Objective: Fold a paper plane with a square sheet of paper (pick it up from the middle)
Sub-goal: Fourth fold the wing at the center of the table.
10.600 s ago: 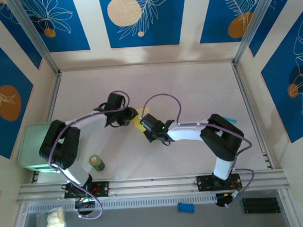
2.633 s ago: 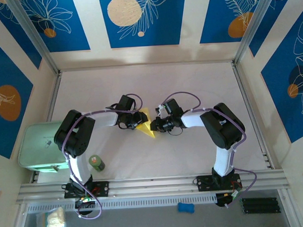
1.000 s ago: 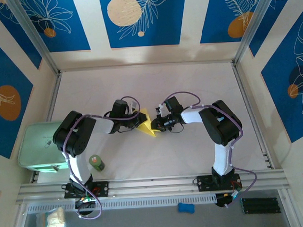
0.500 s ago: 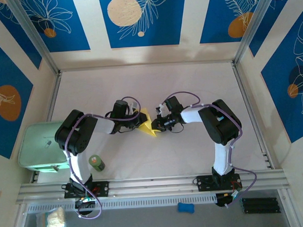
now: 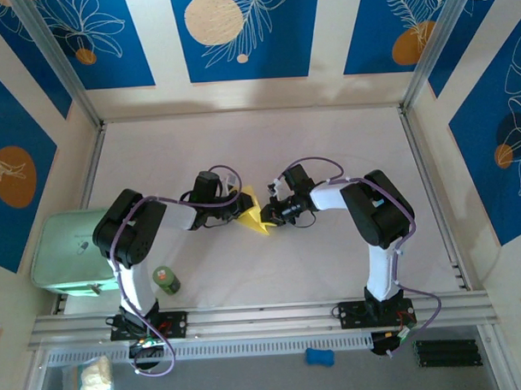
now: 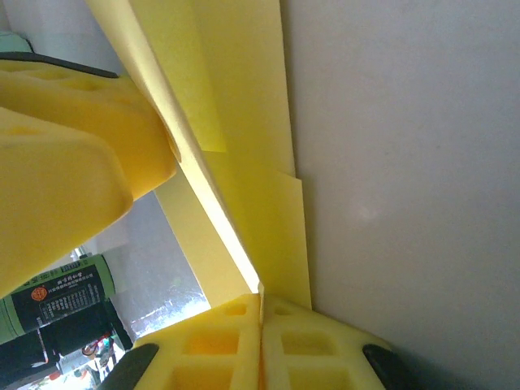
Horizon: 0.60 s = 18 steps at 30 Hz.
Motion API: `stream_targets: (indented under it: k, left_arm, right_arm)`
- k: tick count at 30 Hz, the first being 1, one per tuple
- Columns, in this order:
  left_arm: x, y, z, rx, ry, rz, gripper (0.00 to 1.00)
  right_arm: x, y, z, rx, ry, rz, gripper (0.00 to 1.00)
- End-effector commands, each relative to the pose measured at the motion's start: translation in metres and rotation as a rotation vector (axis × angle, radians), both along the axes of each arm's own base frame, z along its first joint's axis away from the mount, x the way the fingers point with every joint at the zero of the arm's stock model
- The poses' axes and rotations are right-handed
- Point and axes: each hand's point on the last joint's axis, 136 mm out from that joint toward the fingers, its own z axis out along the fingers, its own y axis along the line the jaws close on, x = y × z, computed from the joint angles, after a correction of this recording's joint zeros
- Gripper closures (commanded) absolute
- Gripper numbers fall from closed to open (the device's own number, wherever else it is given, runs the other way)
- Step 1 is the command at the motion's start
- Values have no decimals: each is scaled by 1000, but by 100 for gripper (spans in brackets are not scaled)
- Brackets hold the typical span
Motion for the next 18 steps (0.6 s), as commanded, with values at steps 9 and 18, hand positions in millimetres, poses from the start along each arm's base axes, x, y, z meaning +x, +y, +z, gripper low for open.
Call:
stream_targets:
  k: [9, 18]
  left_arm:
    - [2, 0, -7, 25, -1, -13, 78]
    - [1, -1, -12, 24, 9, -16, 78]
  right_arm:
    - [-11, -14, -37, -112, 62, -11, 91]
    - [-12, -13, -36, -107, 63, -7, 91]
